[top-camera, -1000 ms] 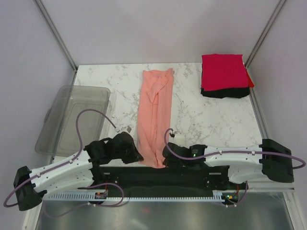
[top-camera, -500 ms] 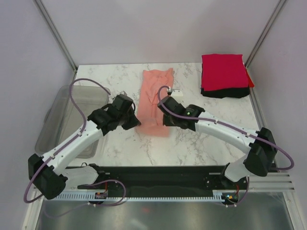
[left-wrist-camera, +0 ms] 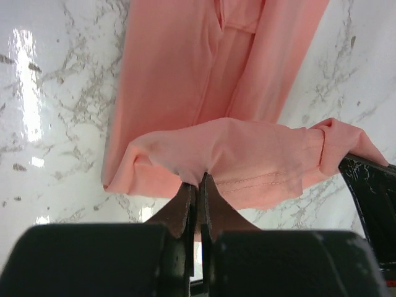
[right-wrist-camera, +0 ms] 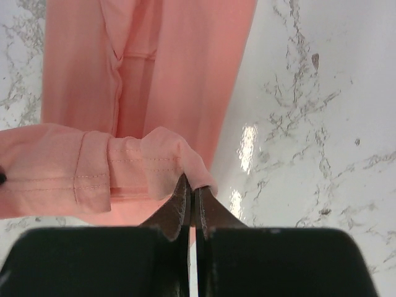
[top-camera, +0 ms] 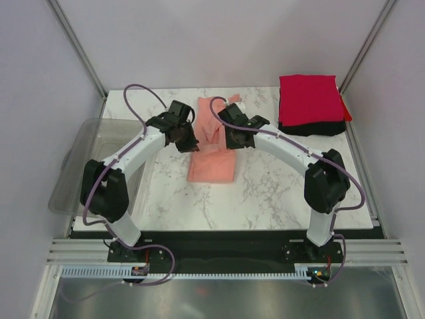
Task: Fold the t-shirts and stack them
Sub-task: Fold the tshirt
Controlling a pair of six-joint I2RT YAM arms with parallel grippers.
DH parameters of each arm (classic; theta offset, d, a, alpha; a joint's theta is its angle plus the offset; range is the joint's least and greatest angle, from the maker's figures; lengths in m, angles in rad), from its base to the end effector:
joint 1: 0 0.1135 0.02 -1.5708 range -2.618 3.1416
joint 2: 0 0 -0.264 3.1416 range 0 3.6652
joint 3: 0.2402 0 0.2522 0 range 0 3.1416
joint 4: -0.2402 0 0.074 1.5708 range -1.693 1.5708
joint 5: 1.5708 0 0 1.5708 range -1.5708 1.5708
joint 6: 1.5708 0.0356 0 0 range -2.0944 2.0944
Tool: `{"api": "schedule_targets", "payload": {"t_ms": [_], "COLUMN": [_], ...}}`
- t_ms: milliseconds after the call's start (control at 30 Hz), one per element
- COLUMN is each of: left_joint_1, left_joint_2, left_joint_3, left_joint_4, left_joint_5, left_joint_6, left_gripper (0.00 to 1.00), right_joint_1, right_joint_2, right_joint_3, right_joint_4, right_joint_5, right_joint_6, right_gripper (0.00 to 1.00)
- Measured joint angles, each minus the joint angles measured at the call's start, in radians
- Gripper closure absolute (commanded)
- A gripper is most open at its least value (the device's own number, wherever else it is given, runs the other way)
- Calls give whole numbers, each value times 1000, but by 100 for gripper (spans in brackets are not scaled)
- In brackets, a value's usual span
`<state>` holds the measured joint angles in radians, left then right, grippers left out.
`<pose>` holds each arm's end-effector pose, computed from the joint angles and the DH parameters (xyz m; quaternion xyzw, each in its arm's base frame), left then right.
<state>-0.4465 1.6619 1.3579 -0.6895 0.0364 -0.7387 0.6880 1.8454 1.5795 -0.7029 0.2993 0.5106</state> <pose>0.3201 -0.1547 0.2685 -0.1344 0.9490 -0.1734 0.2263 0.3194 0.2490 0.2721 -0.0396 0.9446 0.0478 0.3224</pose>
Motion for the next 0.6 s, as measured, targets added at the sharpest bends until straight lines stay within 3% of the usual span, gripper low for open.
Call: {"api": "schedule_targets", "payload": {"t_ms": [400, 433, 467, 500, 533, 567, 600], "left_joint_1": [74, 78, 84, 91, 99, 106, 118], "left_joint_2": [279, 301, 327, 353, 378, 399, 426], "left_joint_3": [221, 235, 251, 268, 285, 298, 318], "left_joint_4": [25, 24, 23, 23, 22, 20, 16], "left_joint_5": [72, 80, 94, 108, 123, 133, 149], "left_joint_6": [67, 72, 76, 78, 85, 91, 95], "left_gripper": [95, 92, 87, 68, 60, 52, 31], "right_joint_1": [-101, -106, -111, -117, -124, -134, -143], "right_joint_2": [212, 227, 238, 258, 280, 302, 329], "right_joint_3": [160, 167, 174, 191, 214, 243, 281], "right_joint_4": [29, 36, 38, 35, 37, 36, 29], "right_joint_5": [-80, -87, -92, -102, -107, -117, -124], "right_joint_6": [-90, -95, -96, -103, -109, -116, -132], "right_gripper": [100, 85, 73, 61, 47, 43, 41]}}
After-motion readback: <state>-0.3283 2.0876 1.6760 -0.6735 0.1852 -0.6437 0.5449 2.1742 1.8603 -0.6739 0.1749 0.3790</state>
